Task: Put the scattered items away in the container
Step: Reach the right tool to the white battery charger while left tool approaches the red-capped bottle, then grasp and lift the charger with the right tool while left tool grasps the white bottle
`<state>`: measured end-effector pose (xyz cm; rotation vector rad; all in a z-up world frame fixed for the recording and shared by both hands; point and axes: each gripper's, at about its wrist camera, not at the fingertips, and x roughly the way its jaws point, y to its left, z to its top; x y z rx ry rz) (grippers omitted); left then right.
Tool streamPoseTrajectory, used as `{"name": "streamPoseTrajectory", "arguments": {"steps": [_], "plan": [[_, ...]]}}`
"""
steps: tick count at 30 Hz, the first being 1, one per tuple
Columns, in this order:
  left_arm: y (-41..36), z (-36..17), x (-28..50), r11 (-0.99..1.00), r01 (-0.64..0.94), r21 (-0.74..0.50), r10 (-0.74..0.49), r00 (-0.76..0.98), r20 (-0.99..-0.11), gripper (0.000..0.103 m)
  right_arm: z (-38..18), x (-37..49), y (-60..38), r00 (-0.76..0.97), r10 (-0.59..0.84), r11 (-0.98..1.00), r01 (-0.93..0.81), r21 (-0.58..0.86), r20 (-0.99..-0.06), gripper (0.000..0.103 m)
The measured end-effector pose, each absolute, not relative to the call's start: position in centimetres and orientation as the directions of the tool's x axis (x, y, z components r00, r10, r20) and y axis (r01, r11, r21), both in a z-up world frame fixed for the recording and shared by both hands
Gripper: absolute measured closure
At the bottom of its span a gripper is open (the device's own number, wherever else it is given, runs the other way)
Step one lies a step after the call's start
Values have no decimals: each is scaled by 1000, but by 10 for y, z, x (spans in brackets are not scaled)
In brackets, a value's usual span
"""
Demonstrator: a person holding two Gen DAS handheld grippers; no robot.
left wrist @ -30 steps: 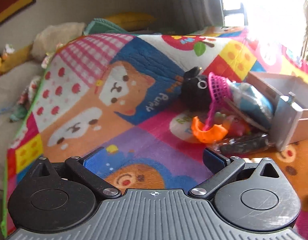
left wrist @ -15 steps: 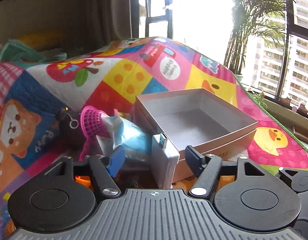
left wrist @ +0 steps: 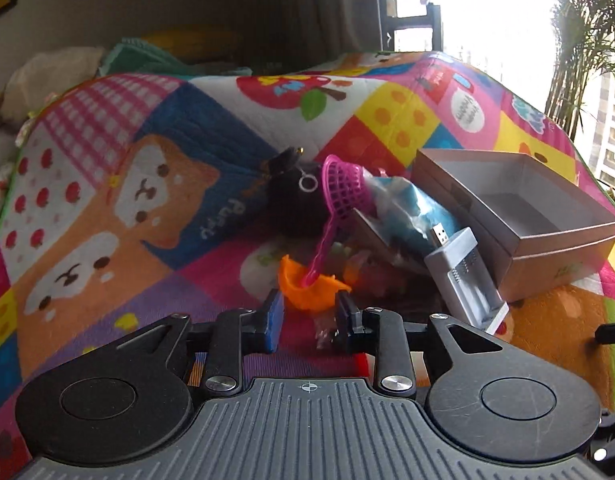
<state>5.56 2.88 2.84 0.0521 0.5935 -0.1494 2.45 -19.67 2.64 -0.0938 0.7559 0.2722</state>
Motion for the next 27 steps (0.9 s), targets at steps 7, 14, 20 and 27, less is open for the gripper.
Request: {"name": "streamPoseTrajectory", "arguments": {"steps": [7,14,20,27], "plan": [[1,35,45,934,345,-96,-342,778,-528,33,34,20,-204,683,236,954,-299,31,-691,19],[13,29,33,968,227,-111,-251,822,-512,0,46,36,-186,704,290,924,-383,-2,-648,23],[41,25,19,976,143,-162,-207,831,-516,0,38,69,-158,675,327,900,-436,1,-662,23],[35,17,22,960,197,-199,-274,803,-529,0,40,54,-168,633,370,876,-481,29,-680,53]]}}
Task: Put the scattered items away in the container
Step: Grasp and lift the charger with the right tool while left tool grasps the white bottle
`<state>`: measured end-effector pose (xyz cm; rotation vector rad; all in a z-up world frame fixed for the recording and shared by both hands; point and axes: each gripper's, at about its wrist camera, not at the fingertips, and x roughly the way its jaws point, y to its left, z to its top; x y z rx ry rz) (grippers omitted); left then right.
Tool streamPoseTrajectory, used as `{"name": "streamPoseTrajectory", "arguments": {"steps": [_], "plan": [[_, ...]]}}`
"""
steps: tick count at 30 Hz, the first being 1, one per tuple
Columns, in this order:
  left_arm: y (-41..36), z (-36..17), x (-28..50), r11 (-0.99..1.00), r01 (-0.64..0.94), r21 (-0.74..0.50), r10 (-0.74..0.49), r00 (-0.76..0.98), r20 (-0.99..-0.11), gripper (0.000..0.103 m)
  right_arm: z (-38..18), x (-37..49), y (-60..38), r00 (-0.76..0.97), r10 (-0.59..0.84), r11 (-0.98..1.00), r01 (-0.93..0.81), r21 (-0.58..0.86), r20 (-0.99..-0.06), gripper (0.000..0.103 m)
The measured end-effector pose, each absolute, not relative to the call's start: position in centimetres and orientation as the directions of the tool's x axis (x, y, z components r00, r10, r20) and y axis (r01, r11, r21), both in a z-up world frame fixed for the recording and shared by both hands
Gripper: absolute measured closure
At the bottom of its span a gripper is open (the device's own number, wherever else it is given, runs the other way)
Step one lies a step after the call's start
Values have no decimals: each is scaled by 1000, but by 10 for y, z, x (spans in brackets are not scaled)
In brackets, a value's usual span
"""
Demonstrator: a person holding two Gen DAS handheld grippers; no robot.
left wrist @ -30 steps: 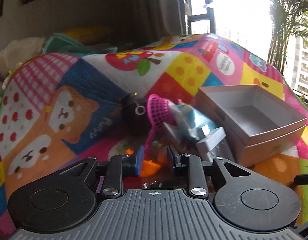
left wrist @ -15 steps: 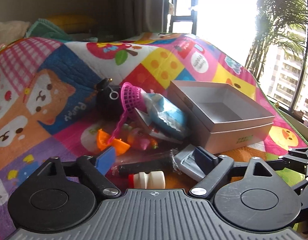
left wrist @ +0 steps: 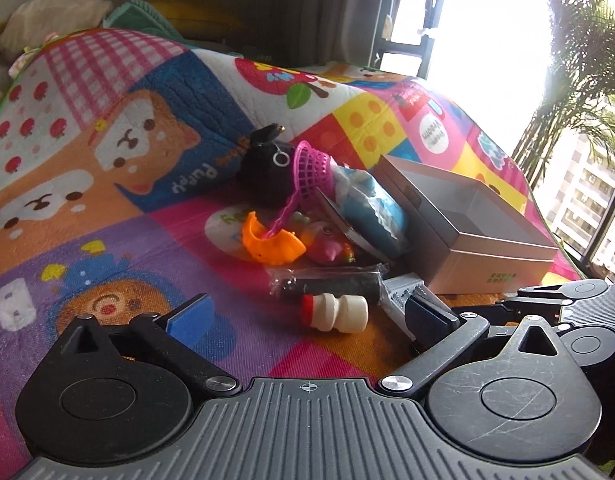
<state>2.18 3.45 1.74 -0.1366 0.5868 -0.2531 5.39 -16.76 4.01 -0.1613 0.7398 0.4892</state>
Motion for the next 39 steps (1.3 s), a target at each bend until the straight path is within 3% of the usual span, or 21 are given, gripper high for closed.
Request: {"name": "streamPoseTrajectory", "arguments": {"steps": [6,8,9,11,13,15,17,28,32,39], "plan": [[16,8,14,957,245,-158,-291,775,-561,0,46,-4,-203,626,335,837,-541,-83,-704,52],[11,4,12,952,263,-156,-304,761,-574,0,47,-20,-217,731,199,842,-468,-268,-653,30],[8,3,12,951,269,-152,-307,756,-578,0,45,-25,-223,797,91,844,-380,-378,-598,13],[2,2,11,952,277,-131,-300,755,-582,0,43,-29,-234,862,-58,840,-230,-490,-504,6],[-1,1,11,955,276,-111,-287,757,-587,0,51,-29,-248,849,-36,899,-202,-388,-527,5],[-1,0,12,958,267,-102,-274,754,-597,0,57,-31,-258,819,102,946,-256,-199,-565,2],[-1,0,14,962,253,-98,-259,750,-608,0,58,-31,-255,798,209,938,-326,-113,-565,0],[-3,0,12,969,238,-66,-227,755,-615,0,32,30,-231,667,311,911,-412,13,-677,0],[-10,4,20,966,256,-33,-221,752,-621,0,30,22,-227,667,299,918,-397,14,-682,12],[-17,8,51,973,224,51,-143,766,-627,1,31,-8,-235,695,273,942,-332,40,-665,12]]}}
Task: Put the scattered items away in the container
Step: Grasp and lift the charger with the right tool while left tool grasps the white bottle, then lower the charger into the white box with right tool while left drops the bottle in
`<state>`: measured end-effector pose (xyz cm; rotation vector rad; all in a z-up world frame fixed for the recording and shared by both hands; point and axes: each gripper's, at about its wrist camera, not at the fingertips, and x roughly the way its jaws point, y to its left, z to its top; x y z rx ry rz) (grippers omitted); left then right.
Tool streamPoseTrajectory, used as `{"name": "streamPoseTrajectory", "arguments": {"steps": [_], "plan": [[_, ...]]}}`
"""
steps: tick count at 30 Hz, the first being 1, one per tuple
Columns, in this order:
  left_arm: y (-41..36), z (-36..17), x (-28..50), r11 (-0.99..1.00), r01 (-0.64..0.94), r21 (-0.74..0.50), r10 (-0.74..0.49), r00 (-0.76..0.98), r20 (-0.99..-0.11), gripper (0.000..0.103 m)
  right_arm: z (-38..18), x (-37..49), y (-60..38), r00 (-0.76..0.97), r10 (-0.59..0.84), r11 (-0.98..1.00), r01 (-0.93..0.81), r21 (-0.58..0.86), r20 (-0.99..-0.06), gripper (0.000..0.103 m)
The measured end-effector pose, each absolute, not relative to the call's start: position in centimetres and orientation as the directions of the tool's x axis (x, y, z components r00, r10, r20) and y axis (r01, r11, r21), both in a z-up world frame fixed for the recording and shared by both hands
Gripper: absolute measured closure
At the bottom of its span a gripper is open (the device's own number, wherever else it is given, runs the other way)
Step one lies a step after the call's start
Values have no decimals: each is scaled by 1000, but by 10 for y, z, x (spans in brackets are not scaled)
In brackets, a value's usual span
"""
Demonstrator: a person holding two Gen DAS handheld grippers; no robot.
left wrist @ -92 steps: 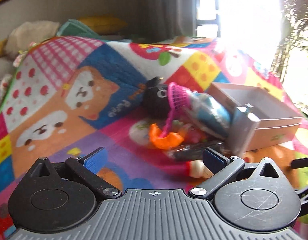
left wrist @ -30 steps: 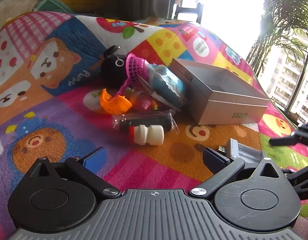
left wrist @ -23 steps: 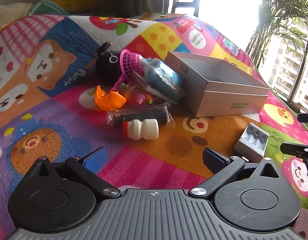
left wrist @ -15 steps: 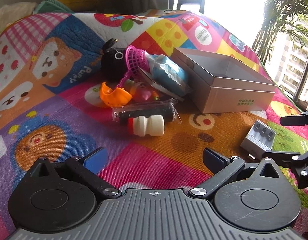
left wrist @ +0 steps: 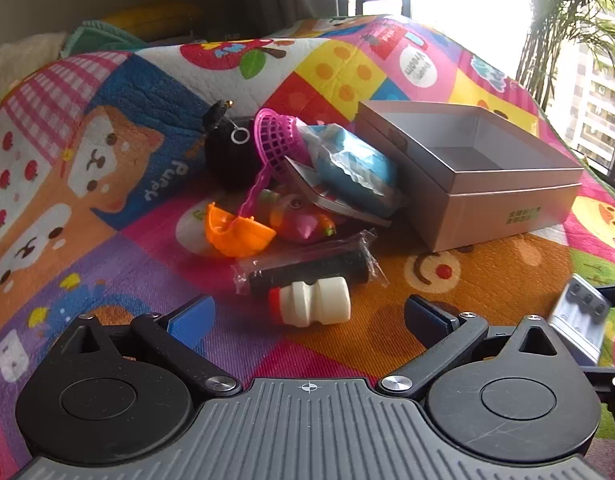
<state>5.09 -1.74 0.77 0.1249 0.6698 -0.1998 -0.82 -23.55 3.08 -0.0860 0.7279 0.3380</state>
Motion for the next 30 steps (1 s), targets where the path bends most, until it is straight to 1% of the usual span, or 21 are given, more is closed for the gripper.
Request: {"name": "streamPoseTrajectory", "arguments": {"steps": [1,2,4,7,8,9,10,11,15,23,26,30], "plan": [[-17,8,53,972,230,47,-150,761,-631,4,31,-11,-238,704,265,947,-320,40,-659,12],[-18,7,55,970,238,45,-156,756,-635,17,32,-12,-239,711,261,950,-309,44,-653,12],[-19,5,59,968,247,50,-158,748,-645,33,33,-11,-242,717,252,955,-291,49,-650,12],[-21,1,61,967,250,50,-159,744,-649,35,32,-10,-241,722,234,960,-278,37,-651,12],[-22,0,61,966,255,50,-163,744,-649,40,32,-11,-240,723,232,960,-279,32,-650,12],[-22,0,60,964,261,49,-169,746,-645,43,32,-12,-239,723,231,959,-283,26,-651,12],[-22,0,57,963,263,54,-169,750,-640,52,33,-13,-239,722,232,958,-288,22,-652,12],[-23,1,54,963,263,61,-167,757,-632,55,33,-14,-239,720,232,956,-292,18,-654,12],[-27,10,30,948,315,37,-229,760,-609,55,37,-22,-243,728,223,955,-295,-2,-648,12],[-60,22,-29,863,505,5,-407,700,-587,55,53,-52,-264,755,180,969,-247,-20,-631,12],[-72,27,-36,839,543,28,-434,700,-566,55,64,-60,-274,770,175,973,-231,-12,-614,12],[-84,41,-27,831,553,62,-441,722,-534,55,85,-62,-284,788,191,973,-231,7,-585,12]]}}
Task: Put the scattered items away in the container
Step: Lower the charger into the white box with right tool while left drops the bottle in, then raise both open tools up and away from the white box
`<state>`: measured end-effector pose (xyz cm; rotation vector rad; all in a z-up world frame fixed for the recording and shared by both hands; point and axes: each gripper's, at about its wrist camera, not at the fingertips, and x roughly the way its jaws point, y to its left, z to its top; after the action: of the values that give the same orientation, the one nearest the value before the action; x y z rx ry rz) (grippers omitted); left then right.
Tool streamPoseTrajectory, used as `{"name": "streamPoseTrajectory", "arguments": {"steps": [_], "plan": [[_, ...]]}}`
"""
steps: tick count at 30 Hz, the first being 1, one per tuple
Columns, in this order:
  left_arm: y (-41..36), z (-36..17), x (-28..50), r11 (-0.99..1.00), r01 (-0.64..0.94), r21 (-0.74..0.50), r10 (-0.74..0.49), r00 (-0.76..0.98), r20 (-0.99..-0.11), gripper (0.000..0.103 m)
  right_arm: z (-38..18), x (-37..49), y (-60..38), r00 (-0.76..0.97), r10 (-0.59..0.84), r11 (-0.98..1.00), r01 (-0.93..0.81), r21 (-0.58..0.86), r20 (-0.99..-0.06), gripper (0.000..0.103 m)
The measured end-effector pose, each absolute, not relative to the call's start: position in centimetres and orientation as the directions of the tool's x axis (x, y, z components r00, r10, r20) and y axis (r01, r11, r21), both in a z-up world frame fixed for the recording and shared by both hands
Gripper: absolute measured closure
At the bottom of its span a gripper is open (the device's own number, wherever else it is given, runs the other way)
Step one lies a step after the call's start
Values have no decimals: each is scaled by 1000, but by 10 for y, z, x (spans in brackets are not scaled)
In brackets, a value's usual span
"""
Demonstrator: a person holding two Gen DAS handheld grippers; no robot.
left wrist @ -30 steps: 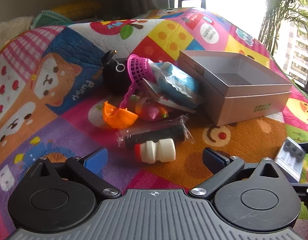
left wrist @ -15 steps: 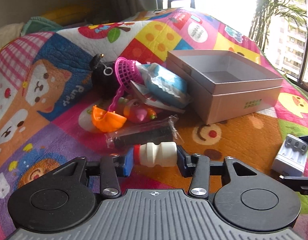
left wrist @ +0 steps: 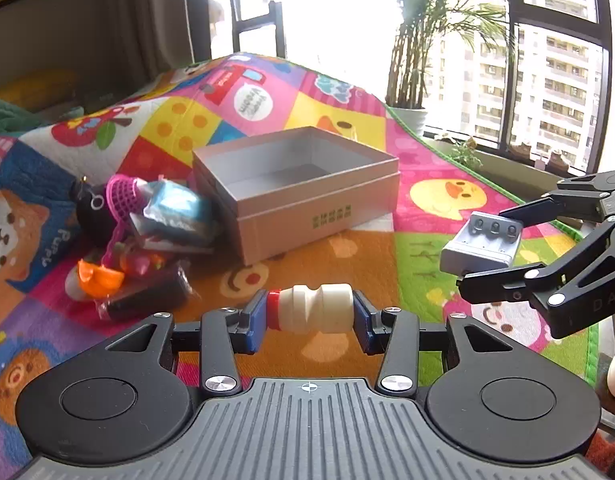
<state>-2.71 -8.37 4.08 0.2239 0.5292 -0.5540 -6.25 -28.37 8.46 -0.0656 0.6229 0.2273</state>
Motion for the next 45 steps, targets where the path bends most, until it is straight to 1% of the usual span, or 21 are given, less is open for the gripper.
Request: {"name": "streamPoseTrajectory", "arguments": {"steps": [4,7,9,10,11,12,14,17,19,23,25,28,29,32,34,37,38,39,41,42,45], "plan": [[-96,64,10,842,532,90,-437,771,-462,55,120,-41,-291,846,206,972,-234,6,-492,12],[-109,77,50,865,491,103,-417,818,-396,55,146,0,-297,891,203,977,-213,20,-407,12],[-116,80,77,870,486,80,-430,830,-355,53,155,32,-299,909,190,982,-185,48,-371,12],[-118,80,92,870,489,60,-441,827,-349,38,158,50,-300,918,195,981,-184,63,-345,11],[-119,79,105,873,486,47,-440,825,-356,18,158,65,-300,924,203,979,-192,66,-325,8],[-116,78,112,884,466,38,-424,832,-357,14,157,78,-299,927,198,980,-191,55,-319,0],[-102,73,113,907,420,21,-386,852,-353,7,150,97,-295,934,154,987,-157,15,-321,0],[-76,61,94,920,391,-6,-365,854,-371,5,136,103,-299,933,143,989,-142,25,-331,0],[-62,50,80,913,406,-40,-385,824,-415,3,130,105,-303,929,132,991,-115,67,-346,0],[-50,33,59,881,431,-198,-466,710,-528,1,147,108,-299,943,99,988,-56,142,-318,0],[-44,33,48,866,404,-294,-500,693,-519,1,166,99,-286,961,86,986,-45,158,-262,0],[-31,37,29,824,347,-448,-548,689,-475,1,193,73,-263,975,106,973,-61,224,-197,0],[-26,37,23,782,344,-520,-597,656,-463,0,201,63,-255,978,92,969,-44,245,-188,0],[-19,30,4,606,339,-720,-771,474,-426,0,220,41,-236,985,-32,958,79,277,-169,0],[-20,23,-12,513,320,-796,-839,382,-387,0,233,33,-234,991,-96,948,121,295,-98,0],[-21,19,-28,427,354,-832,-889,334,-314,0,249,31,-237,975,-221,947,212,243,11,0],[-22,20,-31,443,364,-819,-878,361,-315,0,253,31,-241,968,-250,941,237,241,24,0],[-21,21,-31,488,369,-791,-845,425,-323,0,257,31,-247,967,-254,936,243,256,10,0],[-17,25,-25,572,354,-740,-768,548,-332,0,262,27,-262,978,-203,931,206,302,-41,0],[-14,25,-19,578,330,-746,-756,562,-337,0,264,24,-266,979,-200,929,205,309,-47,0],[-16,20,-16,502,298,-812,-824,449,-345,0,267,14,-271,953,-300,928,282,243,42,0]]}}
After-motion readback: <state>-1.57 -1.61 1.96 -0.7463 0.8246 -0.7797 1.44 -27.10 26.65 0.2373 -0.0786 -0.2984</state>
